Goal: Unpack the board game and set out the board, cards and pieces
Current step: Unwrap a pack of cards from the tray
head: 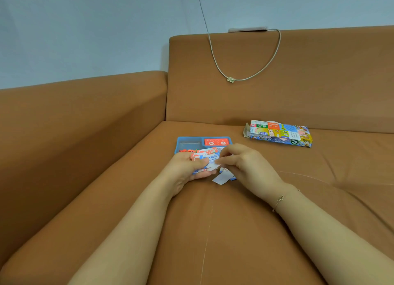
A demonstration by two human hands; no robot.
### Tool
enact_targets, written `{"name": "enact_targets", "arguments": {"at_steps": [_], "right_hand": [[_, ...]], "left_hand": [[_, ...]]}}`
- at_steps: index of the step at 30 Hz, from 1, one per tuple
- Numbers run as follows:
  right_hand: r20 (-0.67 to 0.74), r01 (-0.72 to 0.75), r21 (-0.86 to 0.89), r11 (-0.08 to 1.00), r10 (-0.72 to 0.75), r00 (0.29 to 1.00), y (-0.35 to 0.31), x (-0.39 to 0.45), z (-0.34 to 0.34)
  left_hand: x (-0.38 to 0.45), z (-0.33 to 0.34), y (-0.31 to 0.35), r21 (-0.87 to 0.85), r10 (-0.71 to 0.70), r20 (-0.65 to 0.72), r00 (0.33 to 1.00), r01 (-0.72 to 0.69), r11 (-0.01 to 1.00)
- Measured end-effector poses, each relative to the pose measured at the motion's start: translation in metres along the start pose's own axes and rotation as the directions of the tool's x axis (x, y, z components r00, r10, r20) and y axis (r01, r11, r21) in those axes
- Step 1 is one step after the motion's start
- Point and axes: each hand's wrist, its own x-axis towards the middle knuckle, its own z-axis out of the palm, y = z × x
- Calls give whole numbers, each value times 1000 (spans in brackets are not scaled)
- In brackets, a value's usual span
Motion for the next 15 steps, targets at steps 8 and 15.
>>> {"name": "enact_targets", "arguments": {"at_steps": [8, 15], "right_hand": [[75, -471, 426, 772, 488, 869, 9, 0, -12], [198, -584, 382, 716, 554, 809, 9, 7, -1]], "left_hand": [[1, 1, -3, 143, 81, -4, 997, -80, 987], [-1, 4, -7, 243, 130, 75, 989, -144, 959]]}}
